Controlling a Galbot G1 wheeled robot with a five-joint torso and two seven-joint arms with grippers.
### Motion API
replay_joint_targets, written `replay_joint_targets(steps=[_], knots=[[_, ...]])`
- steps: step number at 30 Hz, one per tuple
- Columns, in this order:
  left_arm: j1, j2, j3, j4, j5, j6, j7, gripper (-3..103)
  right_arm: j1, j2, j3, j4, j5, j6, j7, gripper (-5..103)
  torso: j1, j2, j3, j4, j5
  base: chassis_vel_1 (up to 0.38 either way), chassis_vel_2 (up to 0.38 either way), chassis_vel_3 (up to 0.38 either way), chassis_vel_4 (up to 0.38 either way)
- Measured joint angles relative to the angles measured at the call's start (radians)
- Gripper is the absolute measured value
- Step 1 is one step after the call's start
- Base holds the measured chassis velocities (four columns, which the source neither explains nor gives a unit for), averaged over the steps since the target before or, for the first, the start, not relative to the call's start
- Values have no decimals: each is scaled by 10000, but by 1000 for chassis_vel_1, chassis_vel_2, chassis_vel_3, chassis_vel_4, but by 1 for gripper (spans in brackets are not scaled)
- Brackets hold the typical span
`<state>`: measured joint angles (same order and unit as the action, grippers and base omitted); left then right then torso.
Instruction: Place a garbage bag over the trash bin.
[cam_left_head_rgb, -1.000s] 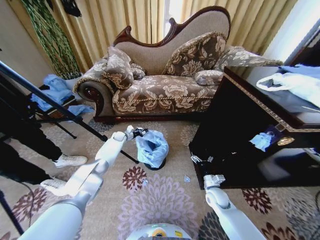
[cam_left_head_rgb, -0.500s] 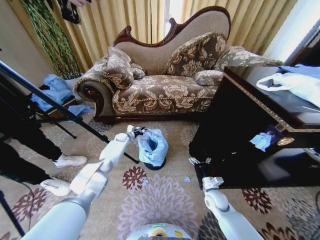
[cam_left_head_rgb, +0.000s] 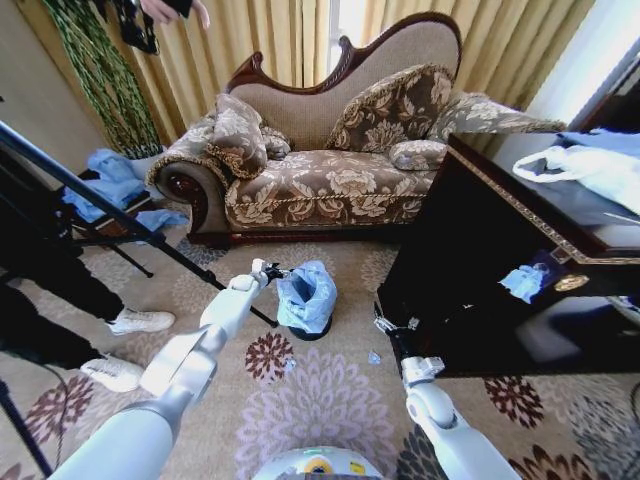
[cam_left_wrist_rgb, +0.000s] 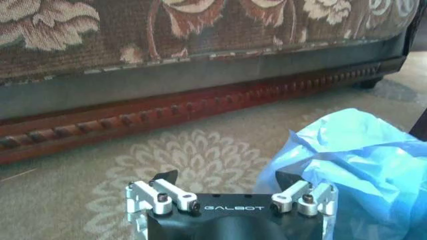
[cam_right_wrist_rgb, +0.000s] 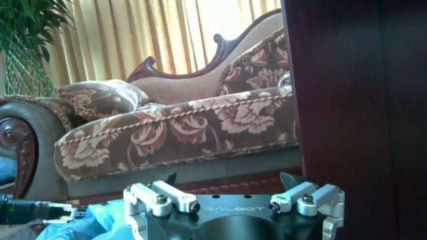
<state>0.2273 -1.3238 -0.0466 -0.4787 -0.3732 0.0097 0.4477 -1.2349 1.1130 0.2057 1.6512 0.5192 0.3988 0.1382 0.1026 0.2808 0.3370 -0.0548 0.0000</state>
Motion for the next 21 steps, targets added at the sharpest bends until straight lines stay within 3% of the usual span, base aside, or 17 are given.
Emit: replay_joint_targets(steps=[6, 10, 12, 15, 21], knots=[[78, 15, -38, -221, -119, -193, 70, 100, 48, 21, -55, -3, 12, -41, -3, 100, 0, 0, 0, -5, 0, 0, 0, 0, 0], [397, 209, -111, -1047, -320, -163, 85, 100, 21, 16, -12, -1, 30, -42, -5, 100, 0, 0, 0, -3, 0, 0, 0, 0, 0], [898, 533, -201, -2293, -548, 366, 89, 100, 5, 22, 16, 36, 96, -39, -13, 100, 0, 0, 0, -5, 1, 0, 0, 0, 0], [1263, 780, -236, -2950, -693, 715, 104, 100, 36, 35, 13, 67, 145, -55, -13, 100, 0, 0, 0, -5, 0, 0, 0, 0, 0], [1975, 1266, -419, -3719, -808, 832, 150, 100, 171, 75, -39, 86, 228, -124, -13, 100, 0, 0, 0, -2, -1, 0, 0, 0, 0]])
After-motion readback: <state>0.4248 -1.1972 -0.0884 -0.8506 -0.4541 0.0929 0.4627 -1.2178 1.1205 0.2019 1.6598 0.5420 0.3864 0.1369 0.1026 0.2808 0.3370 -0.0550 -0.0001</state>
